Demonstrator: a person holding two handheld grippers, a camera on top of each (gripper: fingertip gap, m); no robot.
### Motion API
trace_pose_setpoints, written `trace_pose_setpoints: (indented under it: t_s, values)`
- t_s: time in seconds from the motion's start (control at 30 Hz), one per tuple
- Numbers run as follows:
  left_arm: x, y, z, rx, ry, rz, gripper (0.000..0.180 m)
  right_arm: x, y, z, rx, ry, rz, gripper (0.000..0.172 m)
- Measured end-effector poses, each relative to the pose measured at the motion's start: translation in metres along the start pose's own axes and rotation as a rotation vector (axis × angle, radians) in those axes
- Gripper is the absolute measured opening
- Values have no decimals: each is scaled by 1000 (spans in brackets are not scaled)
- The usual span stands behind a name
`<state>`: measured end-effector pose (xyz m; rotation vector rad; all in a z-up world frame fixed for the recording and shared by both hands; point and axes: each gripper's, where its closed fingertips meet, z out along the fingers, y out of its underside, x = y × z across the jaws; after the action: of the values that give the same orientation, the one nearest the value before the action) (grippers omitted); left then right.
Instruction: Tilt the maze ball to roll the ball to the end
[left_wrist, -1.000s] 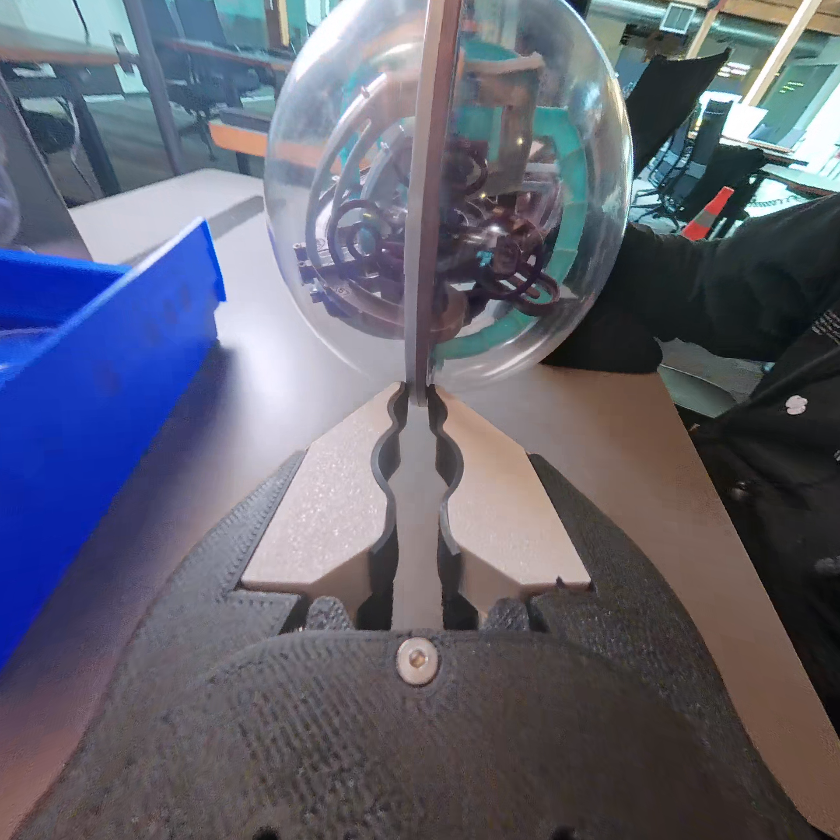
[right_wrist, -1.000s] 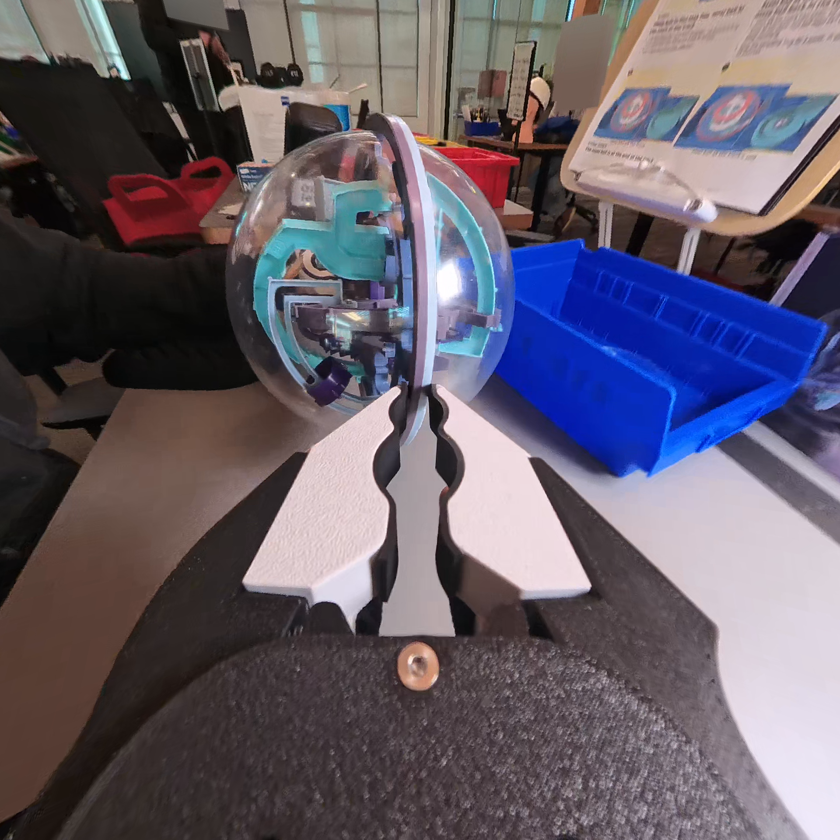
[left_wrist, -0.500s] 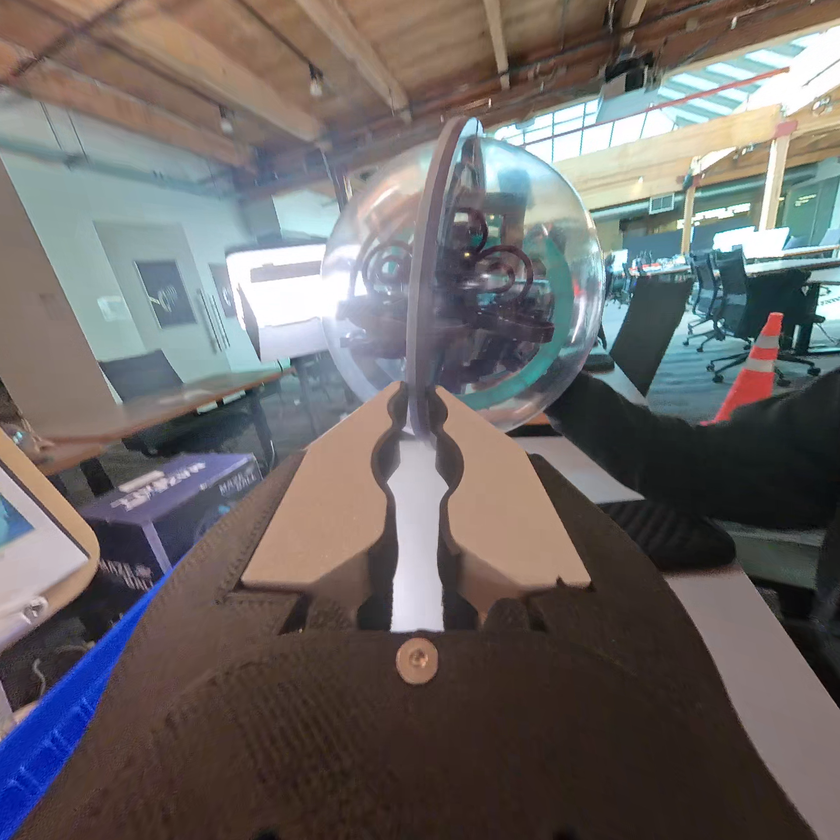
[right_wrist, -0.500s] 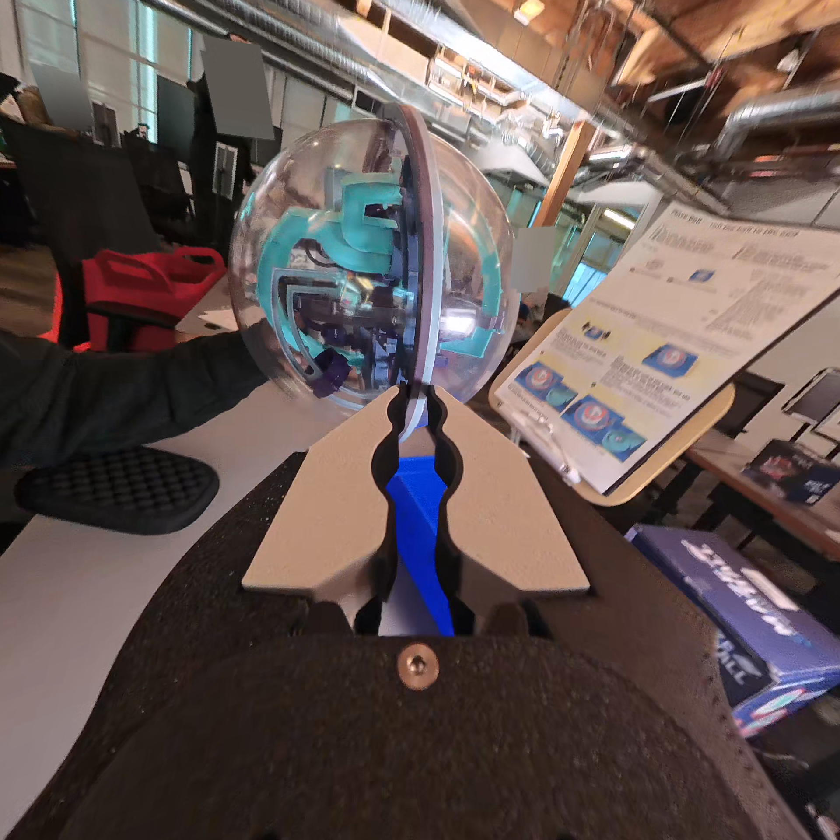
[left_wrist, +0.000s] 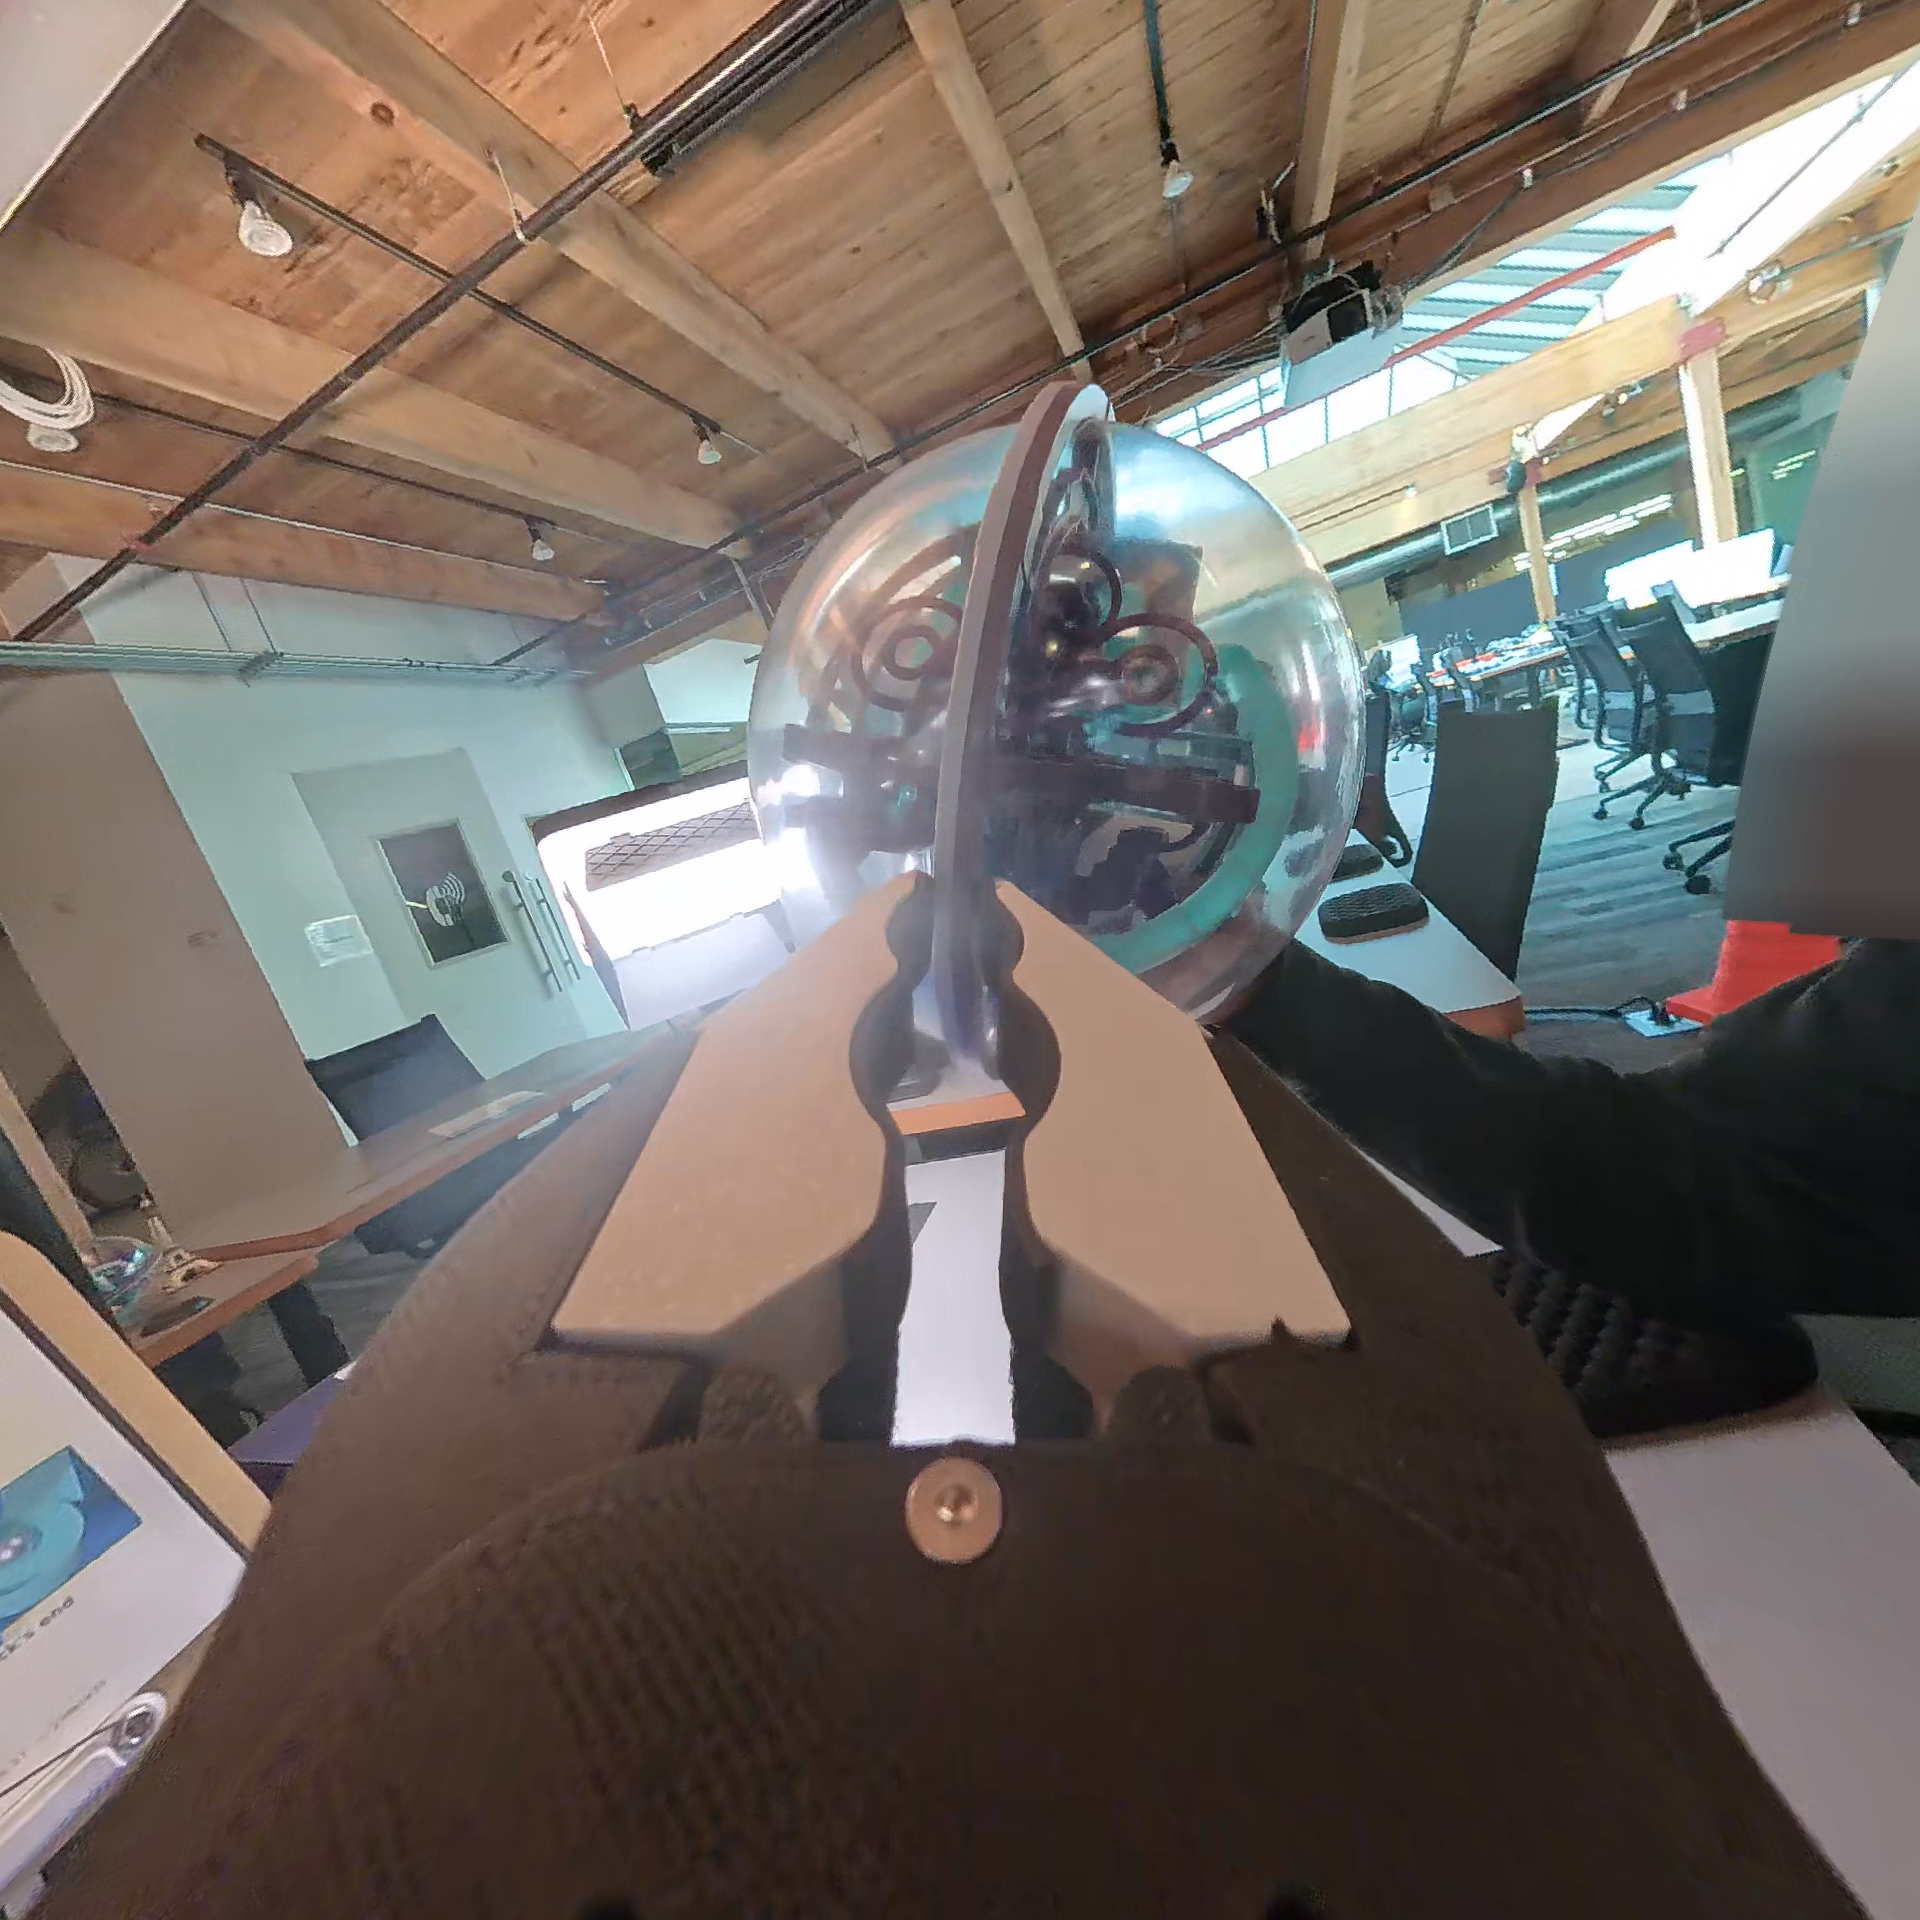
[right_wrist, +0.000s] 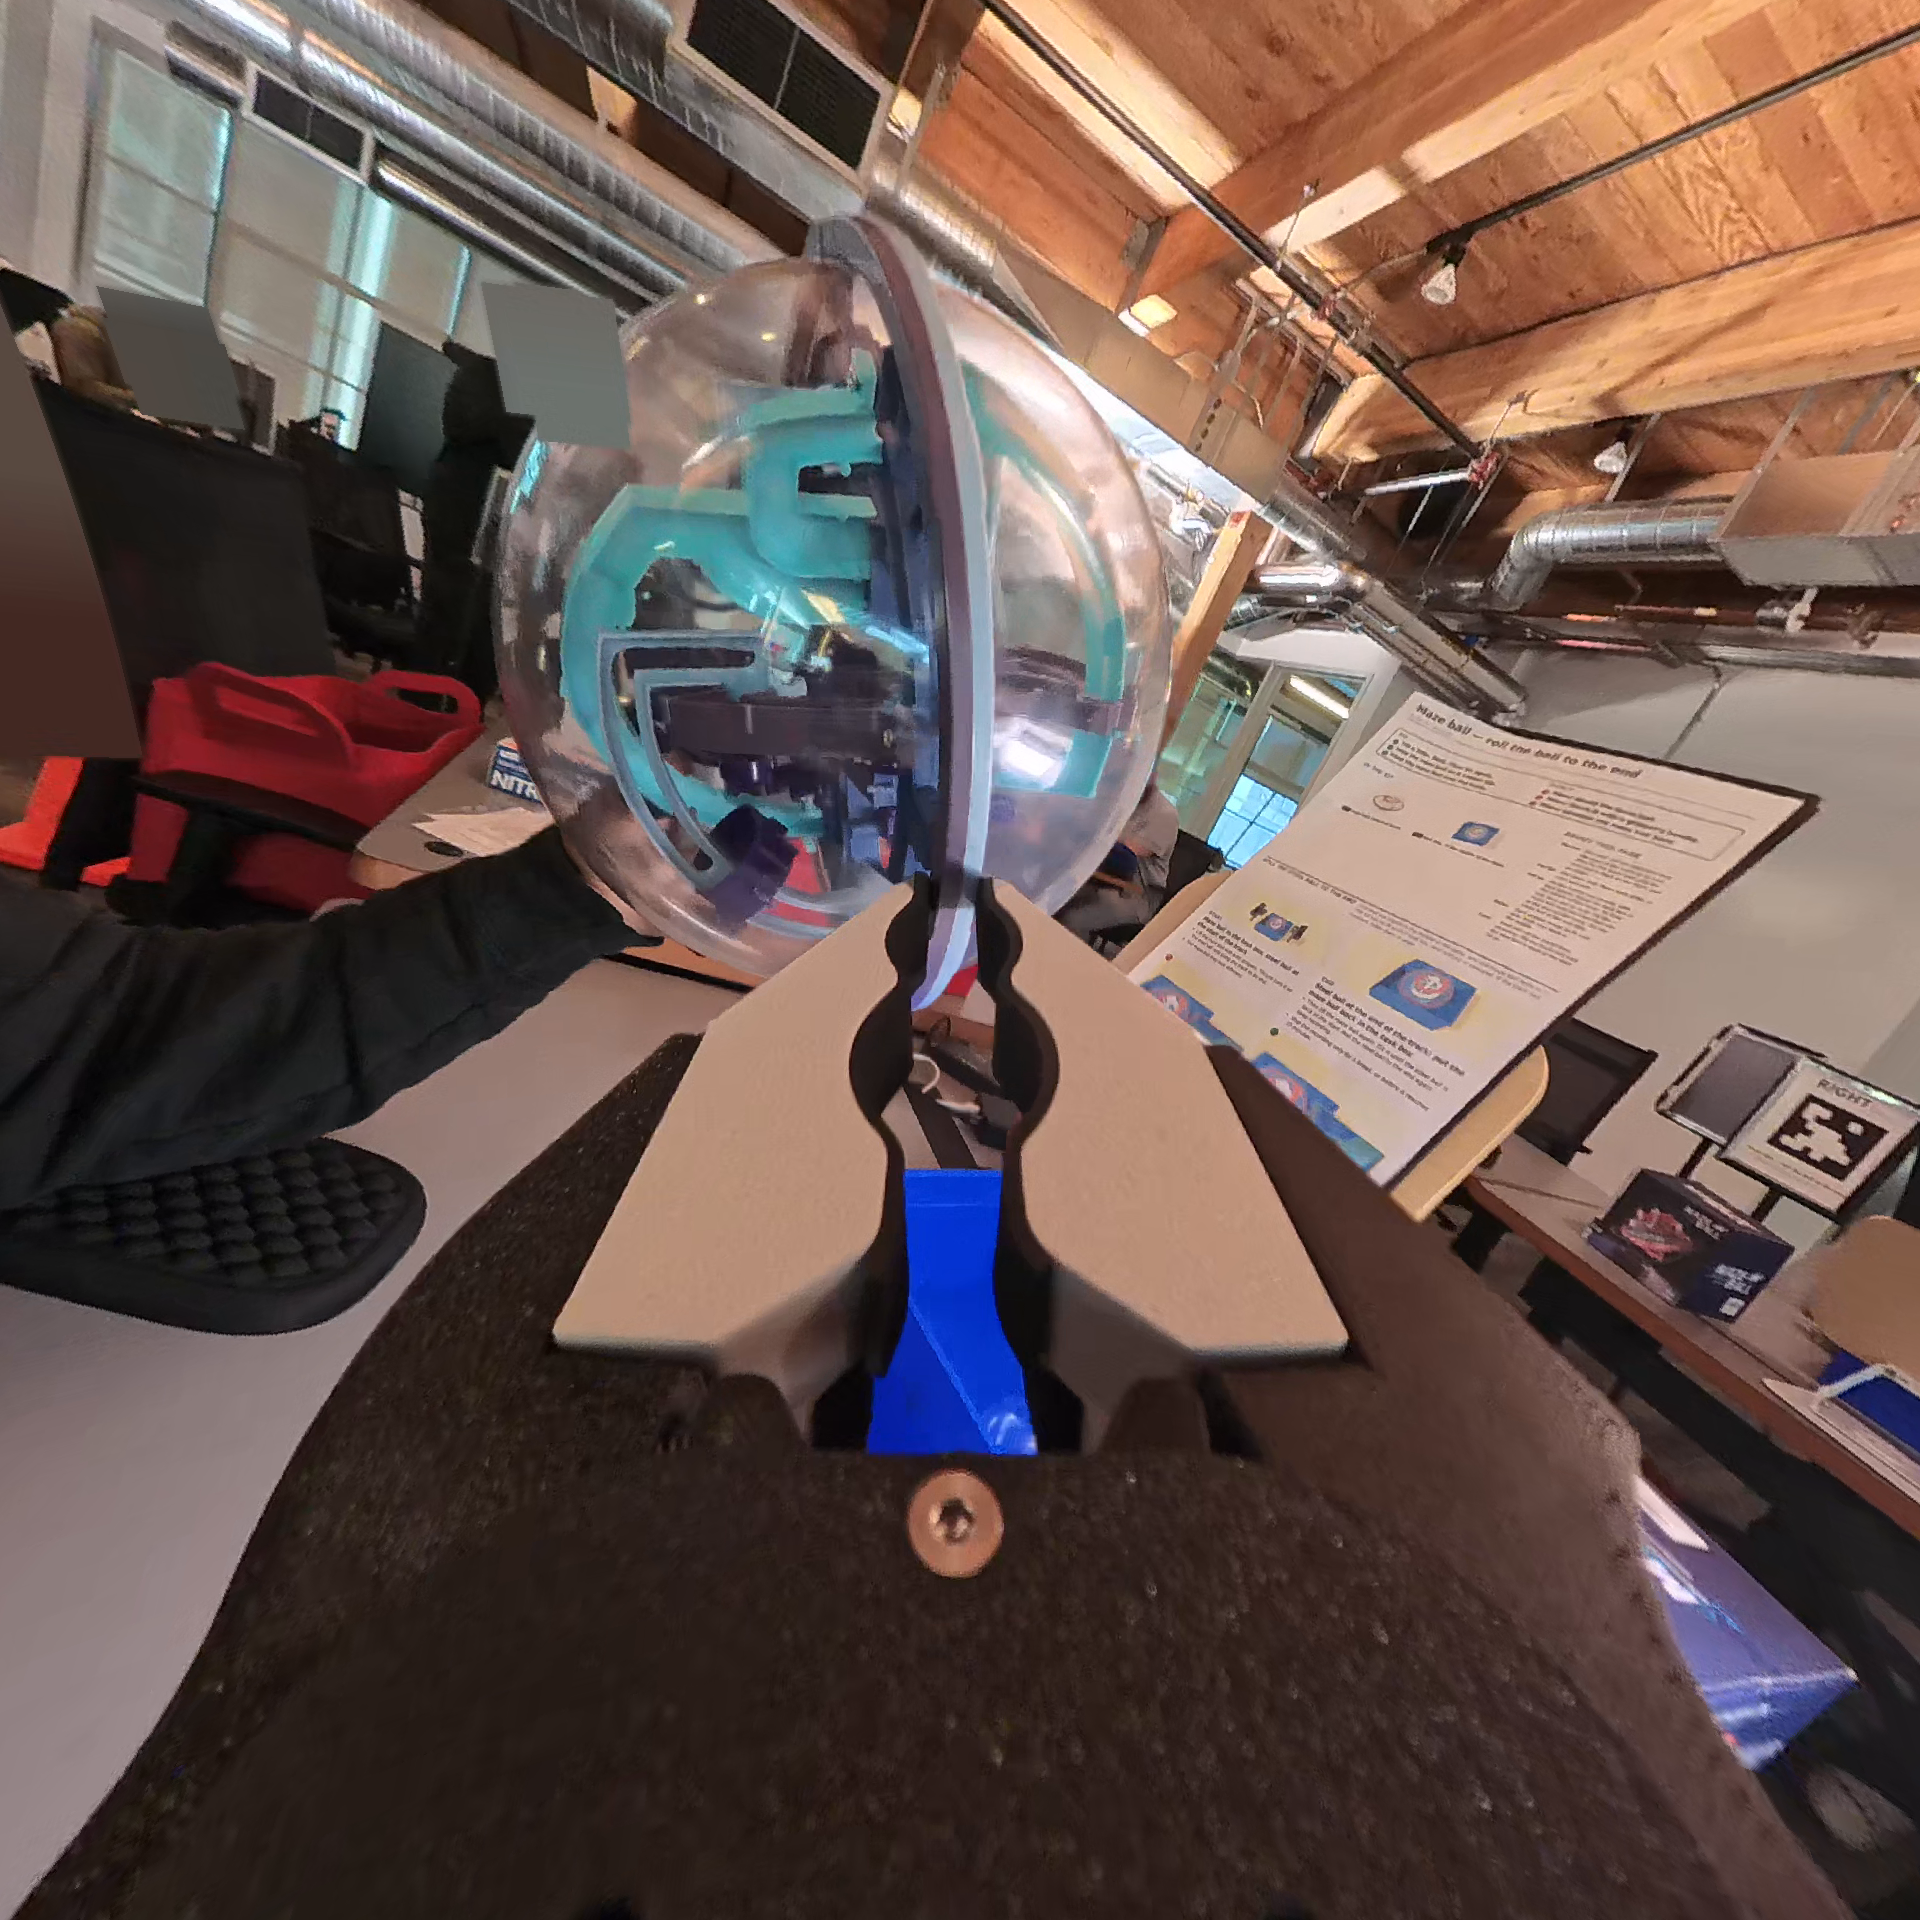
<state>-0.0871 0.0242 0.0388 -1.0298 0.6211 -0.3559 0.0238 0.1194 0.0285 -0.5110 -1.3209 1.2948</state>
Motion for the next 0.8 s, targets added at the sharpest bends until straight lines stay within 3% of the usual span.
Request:
trace_pose_setpoints:
  t_s: [0.4,0.8]
  values:
    - [1,6,-3,49,27,12,7,-6,-3,-2,36,-11,-49,6]
    - [-5,5,-5,26,-2,-31,7,-1,7,3,40,-10,28,6]
